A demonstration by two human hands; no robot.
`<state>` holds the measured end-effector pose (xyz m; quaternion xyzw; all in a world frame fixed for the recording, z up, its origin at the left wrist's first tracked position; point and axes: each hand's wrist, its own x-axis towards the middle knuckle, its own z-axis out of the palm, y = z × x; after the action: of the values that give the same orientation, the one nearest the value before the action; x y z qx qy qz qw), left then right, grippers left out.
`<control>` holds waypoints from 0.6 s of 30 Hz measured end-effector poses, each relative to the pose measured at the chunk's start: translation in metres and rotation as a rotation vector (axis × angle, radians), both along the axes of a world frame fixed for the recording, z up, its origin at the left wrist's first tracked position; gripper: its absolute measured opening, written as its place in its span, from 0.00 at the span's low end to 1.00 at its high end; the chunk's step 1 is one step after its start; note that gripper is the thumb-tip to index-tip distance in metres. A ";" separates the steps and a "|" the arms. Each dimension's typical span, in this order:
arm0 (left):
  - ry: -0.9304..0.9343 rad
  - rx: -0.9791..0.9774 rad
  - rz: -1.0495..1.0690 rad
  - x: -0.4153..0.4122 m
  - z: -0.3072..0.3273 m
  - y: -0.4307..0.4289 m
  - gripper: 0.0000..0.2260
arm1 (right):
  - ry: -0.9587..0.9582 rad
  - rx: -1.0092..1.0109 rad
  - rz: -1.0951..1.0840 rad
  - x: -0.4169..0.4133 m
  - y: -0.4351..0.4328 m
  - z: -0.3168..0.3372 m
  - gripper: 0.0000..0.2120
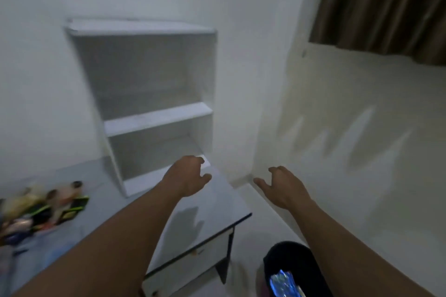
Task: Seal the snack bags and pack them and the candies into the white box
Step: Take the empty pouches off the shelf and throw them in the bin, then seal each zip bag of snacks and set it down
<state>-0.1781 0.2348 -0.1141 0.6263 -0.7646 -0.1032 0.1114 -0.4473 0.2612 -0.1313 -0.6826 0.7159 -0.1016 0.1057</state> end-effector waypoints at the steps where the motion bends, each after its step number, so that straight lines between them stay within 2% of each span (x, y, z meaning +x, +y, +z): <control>1: -0.006 -0.016 0.028 0.024 0.011 0.011 0.29 | 0.008 -0.005 0.031 0.023 0.002 0.012 0.37; 11: 0.002 -0.017 0.385 0.255 0.075 0.118 0.31 | -0.016 -0.046 0.341 0.259 0.021 0.089 0.38; 18: -0.002 -0.019 0.578 0.361 0.088 0.154 0.32 | -0.033 -0.053 0.543 0.398 0.020 0.108 0.33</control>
<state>0.1834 0.3892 -0.0264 0.8173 -0.5555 -0.0594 0.1411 -0.0496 0.2813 -0.0234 -0.8504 0.5019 -0.0994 0.1226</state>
